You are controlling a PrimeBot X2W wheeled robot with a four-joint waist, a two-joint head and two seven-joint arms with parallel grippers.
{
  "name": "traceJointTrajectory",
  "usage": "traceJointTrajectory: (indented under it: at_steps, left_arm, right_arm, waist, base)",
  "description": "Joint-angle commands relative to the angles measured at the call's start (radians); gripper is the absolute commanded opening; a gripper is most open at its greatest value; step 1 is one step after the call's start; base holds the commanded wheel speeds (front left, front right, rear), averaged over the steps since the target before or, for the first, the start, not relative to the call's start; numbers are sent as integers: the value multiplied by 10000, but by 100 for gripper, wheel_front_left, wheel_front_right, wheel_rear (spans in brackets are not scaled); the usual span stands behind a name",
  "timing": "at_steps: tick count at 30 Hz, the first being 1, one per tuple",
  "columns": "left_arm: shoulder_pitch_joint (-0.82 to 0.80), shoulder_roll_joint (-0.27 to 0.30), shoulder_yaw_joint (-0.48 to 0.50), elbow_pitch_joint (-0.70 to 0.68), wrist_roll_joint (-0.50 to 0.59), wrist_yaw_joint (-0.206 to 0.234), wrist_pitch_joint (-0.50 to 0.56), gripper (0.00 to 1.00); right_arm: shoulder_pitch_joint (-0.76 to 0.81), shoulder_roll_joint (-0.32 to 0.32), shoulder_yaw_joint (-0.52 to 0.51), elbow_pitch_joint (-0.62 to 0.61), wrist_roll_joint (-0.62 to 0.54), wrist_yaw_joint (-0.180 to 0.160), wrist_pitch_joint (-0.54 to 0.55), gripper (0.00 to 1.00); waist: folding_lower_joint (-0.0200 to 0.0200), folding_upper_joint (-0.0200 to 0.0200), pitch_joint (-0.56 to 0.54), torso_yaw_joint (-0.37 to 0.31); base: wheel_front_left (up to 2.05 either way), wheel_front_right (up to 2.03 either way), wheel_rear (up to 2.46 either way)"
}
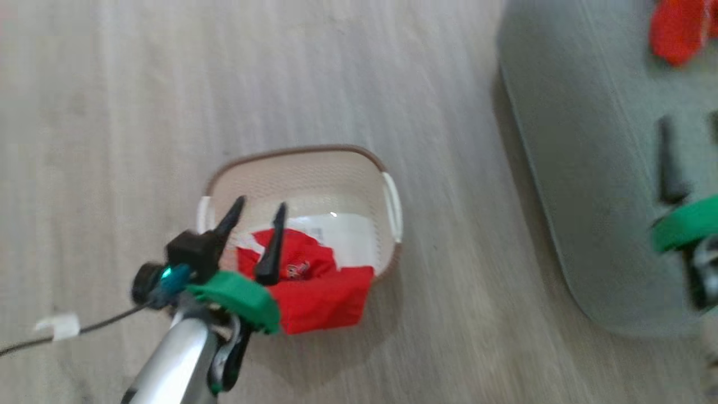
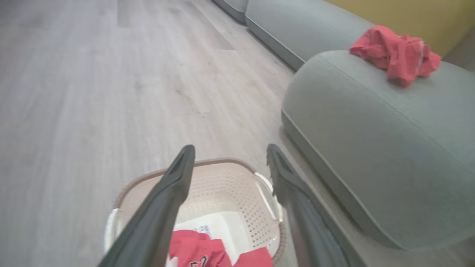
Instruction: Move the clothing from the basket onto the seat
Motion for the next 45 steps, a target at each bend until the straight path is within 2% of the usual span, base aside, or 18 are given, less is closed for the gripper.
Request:
traceJointTrajectory:
  at_steps: [1, 4, 7, 12, 17, 23, 34, 45]
  left_arm:
    - [114, 68, 620, -289, 86, -19, -123, 100]
    - [574, 10, 1388, -389, 223, -40, -124, 100]
    - [1010, -69, 2179, -527, 436, -66, -124, 100]
    - [1602, -361, 3105, -400, 855, -362, -125, 100]
    - [2158, -694, 3711, -169, 1184, -611, -125, 100]
    - [2335, -953, 4232, -236, 1458, -809, -125, 100]
    - [2247, -1061, 4418, -72, 1721, -1096, -125, 100]
    - [2262, -1067, 4243, -97, 1505, -1002, -126, 100]
  right_arm:
    - [253, 181, 155, -652, -210, -4, -80, 100]
    - [1126, 902, 250, -1553, -494, -4, -61, 100]
    - [1757, 1360, 417, -2060, -831, -4, -82, 100]
    - [2548, 2027, 602, -1734, -1107, -4, -123, 100]
    - [3190, 2564, 1008, -1405, -1272, -4, -132, 100]
    - [3304, 2767, 1239, -1378, -1418, -4, -133, 100]
    - [3327, 2842, 1028, -1490, -1531, -4, -135, 100]
    - [3309, 2888, 961, -1537, -1619, -4, -135, 100]
  waist:
    - [2, -1, -1025, 1052]
    - [2, -1, -1442, 1527]
    - [2, -1, -1724, 1825]
    - [2, -1, -2351, 2248]
    - [2, -1, -2884, 2320]
    - [2, -1, -2946, 2177]
    - [2, -1, -2906, 2050]
    - [2, -1, -2906, 1925]
  base:
    - [0, 0, 0]
    - [0, 0, 0]
    - [0, 0, 0]
    - [0, 0, 0]
    - [0, 0, 0]
    - [0, 0, 0]
    - [0, 0, 0]
    - [0, 0, 0]
